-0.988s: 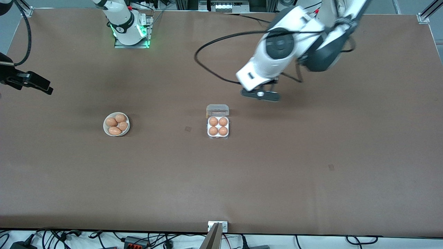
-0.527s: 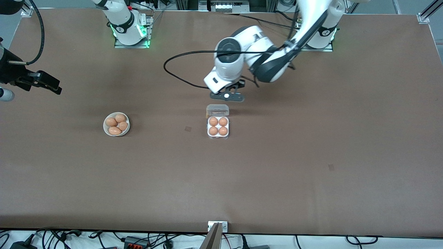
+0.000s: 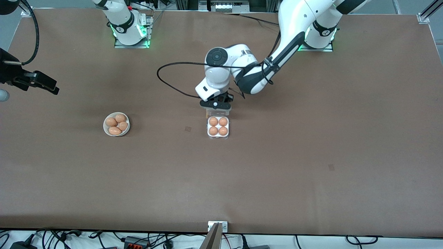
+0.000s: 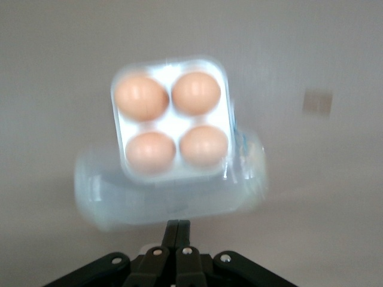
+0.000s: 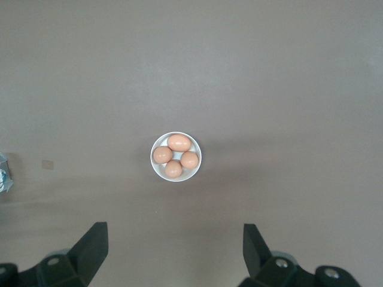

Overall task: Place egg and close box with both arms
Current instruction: 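Grasp the carton lid with the left gripper and fold it over the eggs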

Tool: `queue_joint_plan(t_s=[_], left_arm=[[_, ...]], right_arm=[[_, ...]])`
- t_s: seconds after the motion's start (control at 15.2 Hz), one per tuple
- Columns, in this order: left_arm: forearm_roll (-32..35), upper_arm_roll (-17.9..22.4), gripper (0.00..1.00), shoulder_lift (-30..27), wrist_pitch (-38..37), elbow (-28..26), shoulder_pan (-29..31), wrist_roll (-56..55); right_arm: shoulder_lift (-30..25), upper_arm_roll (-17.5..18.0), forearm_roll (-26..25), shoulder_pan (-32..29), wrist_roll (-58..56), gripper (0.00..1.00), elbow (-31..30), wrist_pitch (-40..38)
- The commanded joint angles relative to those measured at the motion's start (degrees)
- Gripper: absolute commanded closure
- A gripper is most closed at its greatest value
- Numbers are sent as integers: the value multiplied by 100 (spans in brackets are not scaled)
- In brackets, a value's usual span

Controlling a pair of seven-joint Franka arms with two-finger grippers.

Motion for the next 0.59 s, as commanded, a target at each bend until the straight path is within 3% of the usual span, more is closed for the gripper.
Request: queue_joint_plan(t_s=[0.0, 0.26, 0.53], left_arm=[[442, 144, 99, 64, 371, 152, 8, -27], [417, 110, 99, -111, 101, 170, 157, -71], [408, -40, 99, -559, -1681, 213, 192, 26]], right_arm=[[-32, 9, 103, -28, 64, 0, -42, 54], [118, 9, 86, -37, 28, 0, -25, 46], [118, 9, 86, -37, 29, 0, -25, 54]])
